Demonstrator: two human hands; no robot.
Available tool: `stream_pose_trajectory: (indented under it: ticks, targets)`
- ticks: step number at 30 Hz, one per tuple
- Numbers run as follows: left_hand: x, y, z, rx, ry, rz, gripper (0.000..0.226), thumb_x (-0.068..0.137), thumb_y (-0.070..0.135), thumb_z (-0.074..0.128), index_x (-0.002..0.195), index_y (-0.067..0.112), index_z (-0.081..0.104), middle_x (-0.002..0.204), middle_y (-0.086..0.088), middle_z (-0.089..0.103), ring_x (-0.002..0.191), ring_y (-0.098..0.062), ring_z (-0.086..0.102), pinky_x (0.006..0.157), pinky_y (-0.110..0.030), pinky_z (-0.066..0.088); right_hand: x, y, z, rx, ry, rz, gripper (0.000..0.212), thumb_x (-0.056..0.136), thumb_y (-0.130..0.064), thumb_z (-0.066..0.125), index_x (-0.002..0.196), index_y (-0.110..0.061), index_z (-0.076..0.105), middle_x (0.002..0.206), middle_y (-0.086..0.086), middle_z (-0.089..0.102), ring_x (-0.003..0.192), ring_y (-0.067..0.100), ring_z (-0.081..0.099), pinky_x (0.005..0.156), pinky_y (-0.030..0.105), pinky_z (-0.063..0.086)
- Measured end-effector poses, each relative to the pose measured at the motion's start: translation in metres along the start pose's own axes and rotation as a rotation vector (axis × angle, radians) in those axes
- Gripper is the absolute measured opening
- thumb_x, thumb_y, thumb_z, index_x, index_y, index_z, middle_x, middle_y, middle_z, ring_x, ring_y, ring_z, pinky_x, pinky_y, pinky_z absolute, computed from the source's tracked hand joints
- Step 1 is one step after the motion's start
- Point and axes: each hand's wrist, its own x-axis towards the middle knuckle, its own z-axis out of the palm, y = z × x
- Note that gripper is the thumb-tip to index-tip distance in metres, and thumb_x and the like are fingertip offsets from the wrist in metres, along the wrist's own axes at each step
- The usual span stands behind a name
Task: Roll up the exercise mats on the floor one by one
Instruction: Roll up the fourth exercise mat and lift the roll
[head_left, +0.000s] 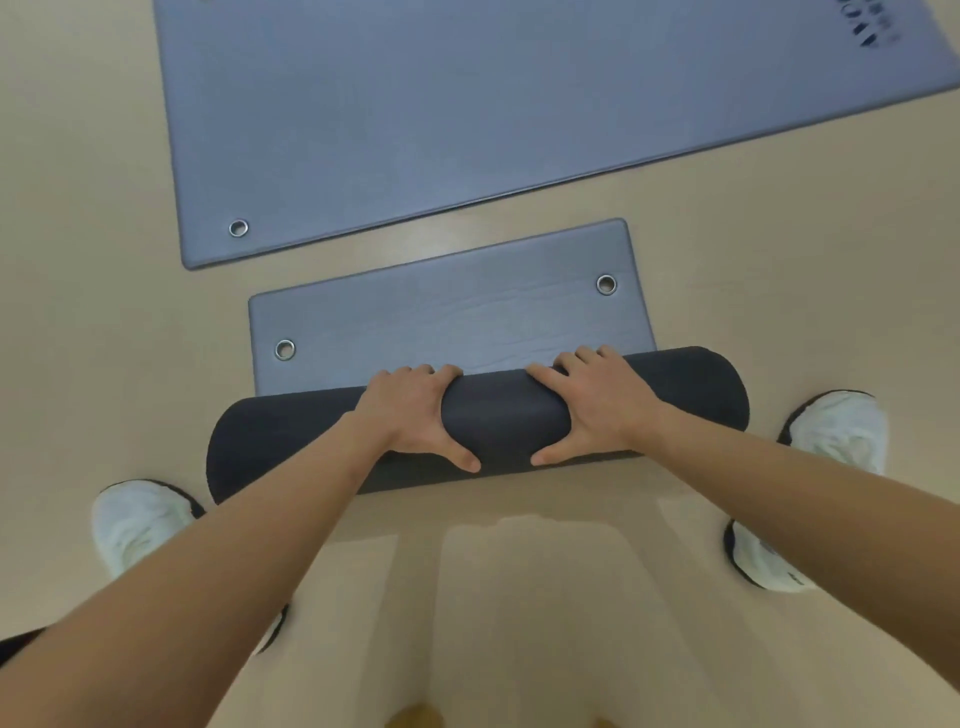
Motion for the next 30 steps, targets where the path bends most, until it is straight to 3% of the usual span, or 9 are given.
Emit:
stream_pose_trajectory:
  ticks: [5,8,12,15,17,20,26,30]
  targets:
    - [-0.043,0.01,0.047,-0.154,-0.144,-0.008,0.119,0.041,0.096,0.069,0.14,0.037,0.04,0.118,0.007,0.063,0.106,-0.022,0.062,0.094,-0.045,0.052,-0.028,-0.026,0.008,0.015,-0.14,-0.114,0.111,0.061,-0.103,0.045,0.143,-0.029,0.039,0.104,-0.001,0.056,0.087,0.019,0.047,0.08,0.036,0.038]
    - [-0.056,0.017,0.062,-0.118,-0.136,0.001,0.12,0.046,0.096,0.064,0.147,0.037,0.037,0.129,0.005,0.061,0.113,-0.023,0.06,0.099,-0.045,0.048,-0.035,-0.03,0.016,0.063,-0.175,-0.142,0.11,0.06,-0.102,0.048,0.142,-0.03,0.041,0.102,-0.003,0.055,0.089,0.019,0.051,0.078,0.034,0.036]
    - [-0.072,0.023,0.067,0.081,0.18,0.102,0.107,0.072,0.087,0.047,0.16,0.031,0.025,0.163,-0.001,0.035,0.142,-0.027,0.041,0.117,-0.048,0.031,-0.025,-0.019,0.006,0.252,-0.237,-0.044,0.1,0.066,-0.095,0.058,0.144,-0.034,0.046,0.106,-0.007,0.059,0.099,0.019,0.06,0.071,0.032,0.037]
    - [-0.09,0.034,0.082,0.169,0.384,0.169,0.097,0.082,0.077,0.045,0.162,0.024,0.026,0.168,-0.006,0.029,0.152,-0.031,0.03,0.125,-0.05,0.021,-0.005,-0.004,-0.012,0.401,-0.281,0.091,0.099,0.071,-0.092,0.059,0.151,-0.036,0.044,0.141,-0.006,0.06,0.122,0.021,0.058,0.088,0.035,0.045]
    - [-0.09,0.038,0.093,0.184,0.415,0.092,0.104,0.08,0.077,0.047,0.164,0.023,0.019,0.171,-0.01,0.02,0.157,-0.035,0.016,0.127,-0.056,0.014,0.009,0.006,-0.022,0.426,-0.229,0.206,0.106,0.069,-0.096,0.052,0.156,-0.037,0.037,0.158,-0.003,0.047,0.139,0.026,0.049,0.11,0.047,0.042]
    - [-0.077,0.035,0.098,0.205,0.399,-0.021,0.116,0.077,0.084,0.049,0.166,0.023,0.008,0.173,-0.011,0.008,0.159,-0.036,0.002,0.126,-0.061,0.004,0.024,0.015,-0.035,0.298,-0.146,0.264,0.106,0.075,-0.095,0.046,0.161,-0.035,0.028,0.16,0.003,0.043,0.142,0.03,0.045,0.113,0.05,0.036]
    - [-0.041,0.017,0.07,0.19,0.434,-0.01,0.11,0.08,0.093,0.035,0.164,0.026,0.014,0.169,-0.007,0.023,0.156,-0.033,0.02,0.126,-0.056,0.011,0.007,0.027,-0.03,0.283,0.086,0.288,0.078,0.092,-0.079,0.04,0.15,-0.027,0.048,0.143,0.006,0.059,0.129,0.03,0.053,0.11,0.048,0.038]
    - [-0.006,-0.01,0.029,0.08,0.372,0.043,0.11,0.076,0.098,0.031,0.162,0.031,0.019,0.165,0.0,0.034,0.148,-0.028,0.034,0.123,-0.051,0.023,-0.026,0.057,-0.002,0.226,0.45,0.388,0.074,0.093,-0.07,0.038,0.139,-0.015,0.058,0.135,0.011,0.062,0.123,0.036,0.053,0.106,0.051,0.038]
